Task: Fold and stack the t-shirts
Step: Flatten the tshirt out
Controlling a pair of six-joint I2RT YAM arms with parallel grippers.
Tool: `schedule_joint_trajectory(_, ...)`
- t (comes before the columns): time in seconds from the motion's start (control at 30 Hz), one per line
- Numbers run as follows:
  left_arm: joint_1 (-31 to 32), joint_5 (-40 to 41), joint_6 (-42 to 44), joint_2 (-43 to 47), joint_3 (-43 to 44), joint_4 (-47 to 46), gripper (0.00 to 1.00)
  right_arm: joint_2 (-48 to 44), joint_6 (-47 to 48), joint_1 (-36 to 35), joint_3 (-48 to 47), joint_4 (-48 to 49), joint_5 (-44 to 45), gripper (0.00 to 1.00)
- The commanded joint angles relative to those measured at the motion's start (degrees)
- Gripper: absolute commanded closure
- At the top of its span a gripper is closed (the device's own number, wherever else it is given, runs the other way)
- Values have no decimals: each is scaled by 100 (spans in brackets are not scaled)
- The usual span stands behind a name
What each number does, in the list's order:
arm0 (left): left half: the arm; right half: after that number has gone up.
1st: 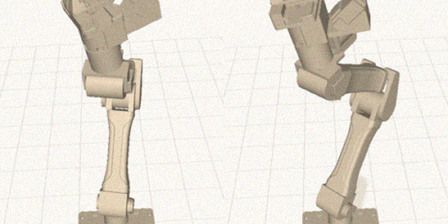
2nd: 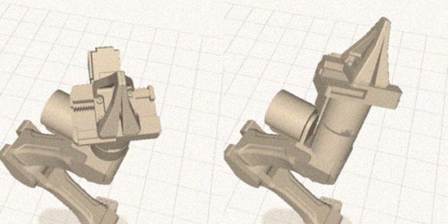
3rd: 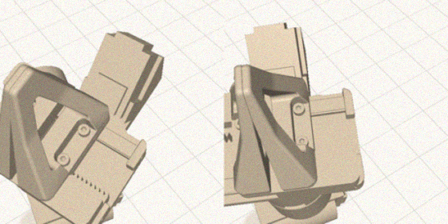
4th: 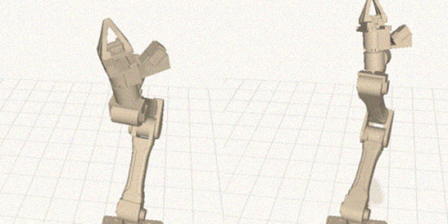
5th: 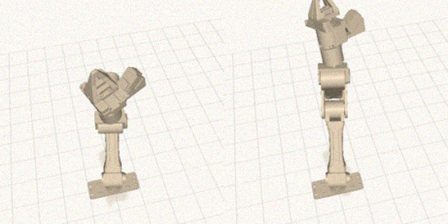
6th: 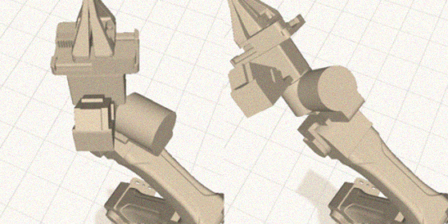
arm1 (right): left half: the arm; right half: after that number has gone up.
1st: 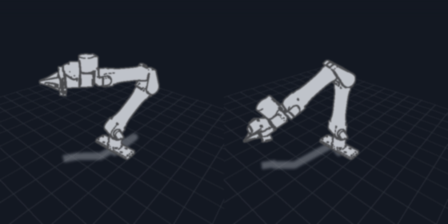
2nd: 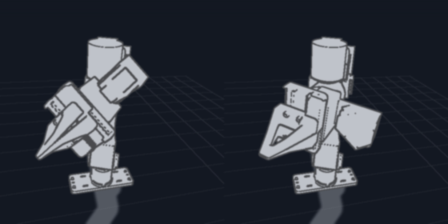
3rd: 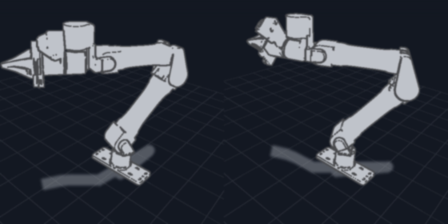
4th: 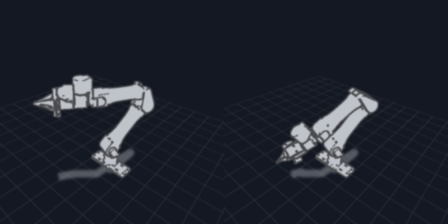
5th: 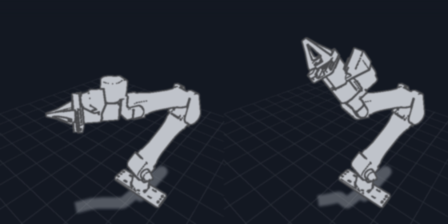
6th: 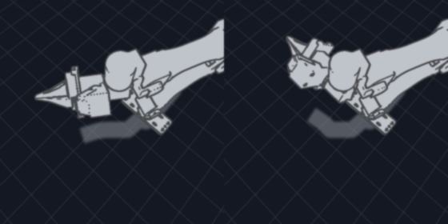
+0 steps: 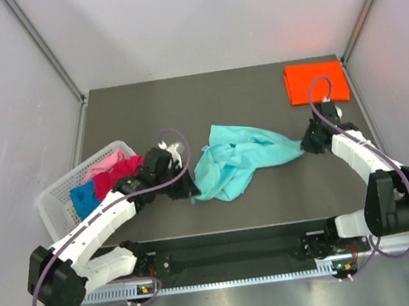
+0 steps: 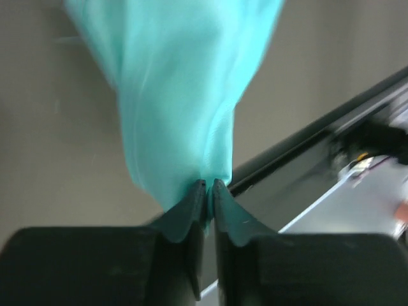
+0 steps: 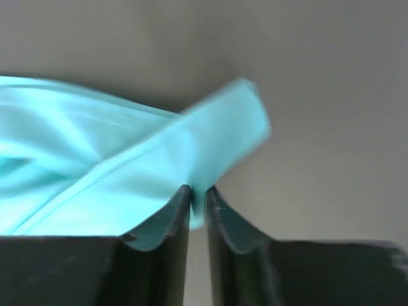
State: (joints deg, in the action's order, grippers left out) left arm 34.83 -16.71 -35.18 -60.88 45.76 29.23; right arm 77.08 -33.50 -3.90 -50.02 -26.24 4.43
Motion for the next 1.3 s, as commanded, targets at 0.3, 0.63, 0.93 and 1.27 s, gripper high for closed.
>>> schedule_joint_trajectory(0.3,85,1167,55,613,530,698,42,-984,-806,-374,-201,-463,6,56)
schedule_joint_trajectory(0.63,-20,916,55,-546,654,-347,44,-53,-2362,-1447,-281,-189,-56,55)
schedule_joint_trajectory(0.93,-55,283,99,-1593,645,-655,42,992,-2311,-1412,-105,216,454,50)
schedule_joint_trajectory(1.27,-73,537,222,-1646,715,-375,44,-305,-1126,-1166,466,121,1190,100)
